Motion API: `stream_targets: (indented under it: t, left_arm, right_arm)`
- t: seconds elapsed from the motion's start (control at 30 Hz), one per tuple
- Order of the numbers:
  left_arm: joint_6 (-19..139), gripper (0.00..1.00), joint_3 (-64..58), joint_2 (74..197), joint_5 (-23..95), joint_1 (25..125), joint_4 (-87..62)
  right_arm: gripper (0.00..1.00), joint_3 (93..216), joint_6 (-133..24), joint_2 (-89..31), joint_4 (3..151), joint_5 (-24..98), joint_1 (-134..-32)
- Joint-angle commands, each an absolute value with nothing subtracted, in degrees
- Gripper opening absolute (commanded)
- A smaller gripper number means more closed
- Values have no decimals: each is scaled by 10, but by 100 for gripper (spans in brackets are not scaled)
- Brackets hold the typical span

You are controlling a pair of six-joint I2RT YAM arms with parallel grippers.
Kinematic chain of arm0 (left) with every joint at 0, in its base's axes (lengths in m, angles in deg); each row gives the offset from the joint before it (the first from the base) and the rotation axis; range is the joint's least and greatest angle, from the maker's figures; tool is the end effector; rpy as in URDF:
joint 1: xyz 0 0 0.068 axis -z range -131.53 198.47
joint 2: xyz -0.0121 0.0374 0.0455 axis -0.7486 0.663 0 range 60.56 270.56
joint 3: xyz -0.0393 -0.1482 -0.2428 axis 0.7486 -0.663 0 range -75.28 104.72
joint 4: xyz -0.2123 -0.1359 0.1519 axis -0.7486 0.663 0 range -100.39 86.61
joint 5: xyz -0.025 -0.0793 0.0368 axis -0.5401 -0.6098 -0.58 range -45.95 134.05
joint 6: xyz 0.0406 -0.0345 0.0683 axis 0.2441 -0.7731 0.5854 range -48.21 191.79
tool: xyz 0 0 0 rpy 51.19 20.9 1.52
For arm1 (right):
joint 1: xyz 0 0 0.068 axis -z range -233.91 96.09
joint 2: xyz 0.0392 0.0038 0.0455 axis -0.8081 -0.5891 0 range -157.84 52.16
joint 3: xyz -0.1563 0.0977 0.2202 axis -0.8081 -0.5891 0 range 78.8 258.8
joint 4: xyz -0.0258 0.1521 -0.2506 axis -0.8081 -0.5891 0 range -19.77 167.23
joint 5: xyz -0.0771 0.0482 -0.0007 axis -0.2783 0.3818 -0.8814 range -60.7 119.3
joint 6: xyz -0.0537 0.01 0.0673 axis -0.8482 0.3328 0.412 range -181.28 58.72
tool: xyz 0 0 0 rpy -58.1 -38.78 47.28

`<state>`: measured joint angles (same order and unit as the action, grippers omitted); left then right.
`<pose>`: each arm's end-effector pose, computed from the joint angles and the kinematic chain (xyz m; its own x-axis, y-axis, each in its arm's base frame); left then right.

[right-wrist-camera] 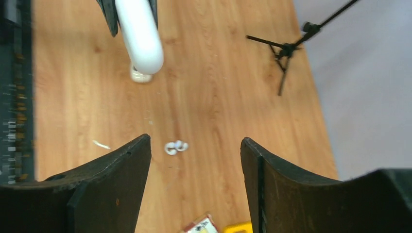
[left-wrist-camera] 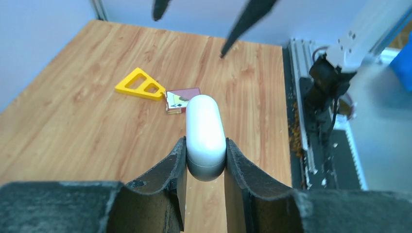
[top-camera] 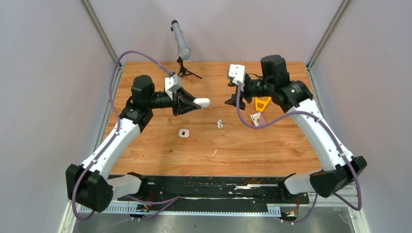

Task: Insert the wireless bluetooth earbuds into the charging case
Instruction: Pick up the charging case at the center of the board.

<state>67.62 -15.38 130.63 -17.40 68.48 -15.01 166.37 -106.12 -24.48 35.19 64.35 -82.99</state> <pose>0.2786 -0.1731 0.3745 -0.1621 0.0221 -0.9865 0.9758 0.1520 -0.1570 0.2722 0.2018 0.4260 0.2634 -0.5140 -0.8163 -0.9053 0.1607 -0.3933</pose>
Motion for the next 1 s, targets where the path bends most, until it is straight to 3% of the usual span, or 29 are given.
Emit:
stream_targets:
  t: [0.0,0.13,0.37,0.63,0.97]
  left_arm:
    - [875,5,-192,1253,-199,690,-120]
    - [873,4,-210,1252,-217,706,-161]
    - [791,4,-227,1262,-203,723,-262]
    - [771,5,-231,1276,-188,745,-299]
    - [740,5,-225,1289,-180,749,-328]
  right_arm:
    - [65,1796,-1052,-324,145,851,-799]
    - [60,1872,-1099,-377,76,900,-804]
    - [59,1881,-1172,-384,66,830,-865]
    - [56,1877,-1138,-397,104,809,-879]
    - [39,1869,-1127,-400,126,776,-887]
